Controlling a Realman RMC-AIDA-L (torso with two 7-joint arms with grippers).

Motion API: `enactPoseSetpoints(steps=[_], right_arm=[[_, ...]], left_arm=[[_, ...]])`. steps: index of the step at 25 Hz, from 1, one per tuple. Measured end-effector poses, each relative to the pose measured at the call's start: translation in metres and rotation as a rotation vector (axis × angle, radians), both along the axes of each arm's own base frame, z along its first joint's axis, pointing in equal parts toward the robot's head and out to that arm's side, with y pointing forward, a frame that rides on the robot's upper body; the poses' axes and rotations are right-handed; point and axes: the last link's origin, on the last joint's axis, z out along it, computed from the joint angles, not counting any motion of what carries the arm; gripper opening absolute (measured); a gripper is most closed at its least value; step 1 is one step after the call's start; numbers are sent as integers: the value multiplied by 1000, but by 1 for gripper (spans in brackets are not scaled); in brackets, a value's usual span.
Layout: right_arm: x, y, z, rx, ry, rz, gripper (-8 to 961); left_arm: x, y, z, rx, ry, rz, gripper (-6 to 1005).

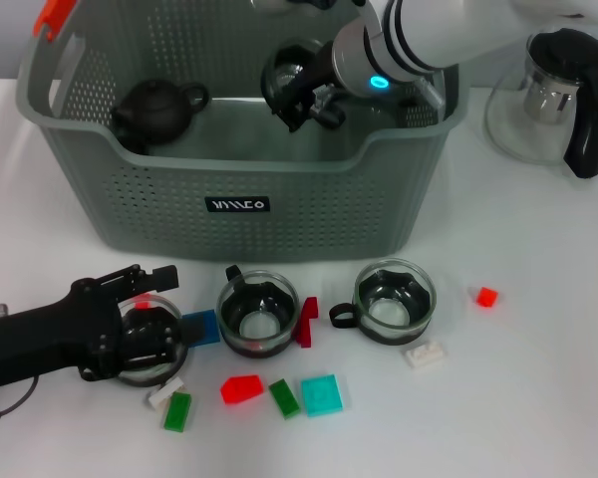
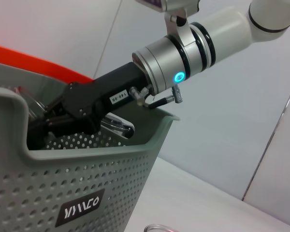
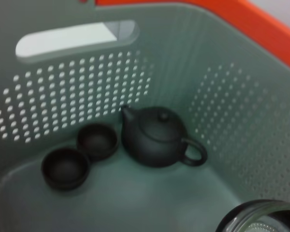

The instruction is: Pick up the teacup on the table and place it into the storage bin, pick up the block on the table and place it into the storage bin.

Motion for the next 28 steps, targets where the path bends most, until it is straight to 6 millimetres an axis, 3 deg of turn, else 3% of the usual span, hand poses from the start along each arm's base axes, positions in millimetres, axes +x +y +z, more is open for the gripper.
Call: enactPoseSetpoints(steps=[23, 28], right_arm=[[-4, -7, -6, -50, -61, 49, 112], [-4, -7, -5, -50, -63, 51, 228]], left_arm=[[-2, 4, -2, 9, 17, 20, 873], [-2, 5, -2, 9, 17, 19, 873]])
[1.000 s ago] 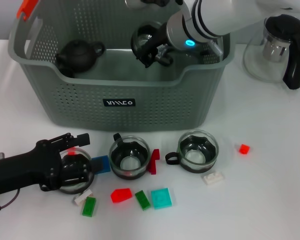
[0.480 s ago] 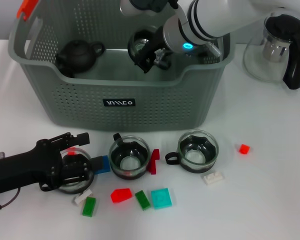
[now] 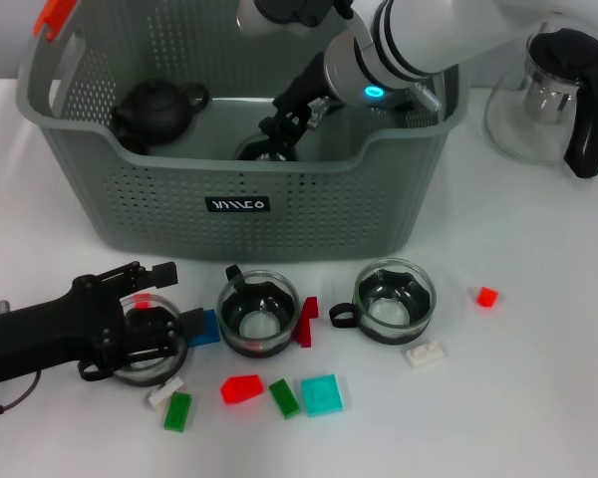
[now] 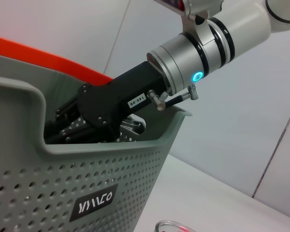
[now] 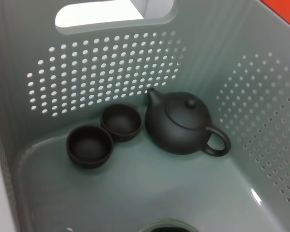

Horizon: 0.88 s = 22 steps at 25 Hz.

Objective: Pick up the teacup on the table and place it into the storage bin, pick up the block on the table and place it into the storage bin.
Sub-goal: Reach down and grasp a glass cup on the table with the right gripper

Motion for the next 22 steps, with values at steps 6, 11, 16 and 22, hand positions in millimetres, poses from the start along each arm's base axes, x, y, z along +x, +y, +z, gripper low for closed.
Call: enactPoseSetpoints(steps=[6, 11, 16, 22], right_arm=[[-8, 5, 11, 27, 63, -1, 384], [-26, 5, 43, 32, 209, 21, 569], [-43, -10, 95, 6, 392, 82, 601], [-10, -56, 148, -196, 705, 246, 595]], left_arm=[[0, 0, 0, 0, 0, 1, 873], [-2, -2, 0, 1, -2, 10, 872], [-2, -3, 1, 1, -6, 10, 872], [-2, -3, 0, 1, -3, 12, 872]])
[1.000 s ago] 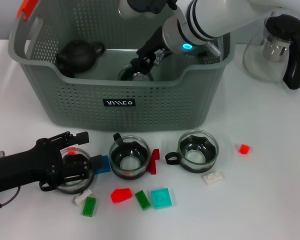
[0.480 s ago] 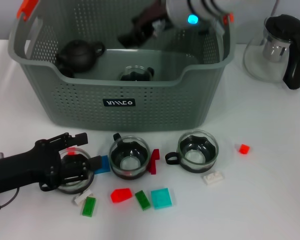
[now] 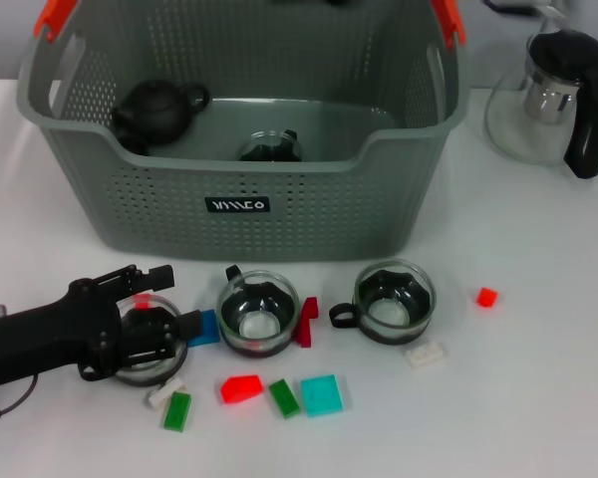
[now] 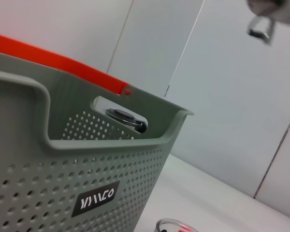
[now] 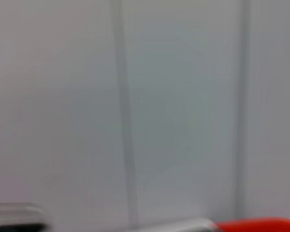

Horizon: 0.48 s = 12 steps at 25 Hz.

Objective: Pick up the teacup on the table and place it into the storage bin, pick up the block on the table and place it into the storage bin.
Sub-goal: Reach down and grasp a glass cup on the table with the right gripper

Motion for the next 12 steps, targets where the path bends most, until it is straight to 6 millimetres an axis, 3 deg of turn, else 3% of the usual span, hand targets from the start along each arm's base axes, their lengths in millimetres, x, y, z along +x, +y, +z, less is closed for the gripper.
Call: enactPoseSetpoints(steps=[3, 7, 12], right_arm=[[36, -25, 13, -69, 48, 77, 595], [79, -65, 20, -173, -37, 228, 594], [108, -89, 30, -267, -156, 211, 593]], left_arm=[[0, 0, 0, -1, 1, -1, 873], [0, 1, 1, 0, 4, -3, 873], [1, 2, 1, -1, 6, -7, 873]])
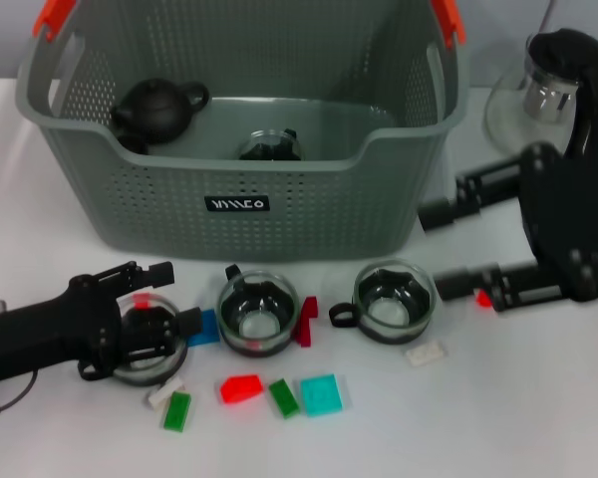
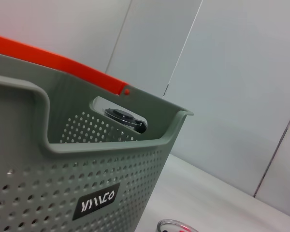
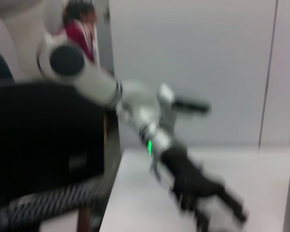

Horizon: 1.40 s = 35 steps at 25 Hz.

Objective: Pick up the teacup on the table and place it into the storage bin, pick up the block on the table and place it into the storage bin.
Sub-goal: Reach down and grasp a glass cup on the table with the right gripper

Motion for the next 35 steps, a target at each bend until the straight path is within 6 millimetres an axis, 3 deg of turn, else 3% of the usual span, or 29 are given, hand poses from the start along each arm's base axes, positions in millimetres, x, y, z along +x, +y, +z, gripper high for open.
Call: enactPoseSetpoints(steps=[6, 16, 28, 35], right_arm=[[10, 2, -16, -41, -316, -75, 592], [-18, 19, -76, -62, -720, 46, 593], [-18, 28, -133, 65, -901, 112, 592], [-11, 28, -147, 63, -947, 116, 593]], left_arm=[[0, 0, 0, 3, 0, 3, 873], [-1, 0, 1, -1, -5, 15, 873], [-5, -4, 0, 3, -1, 31, 873], [-5, -4, 0, 3, -1, 32, 872]])
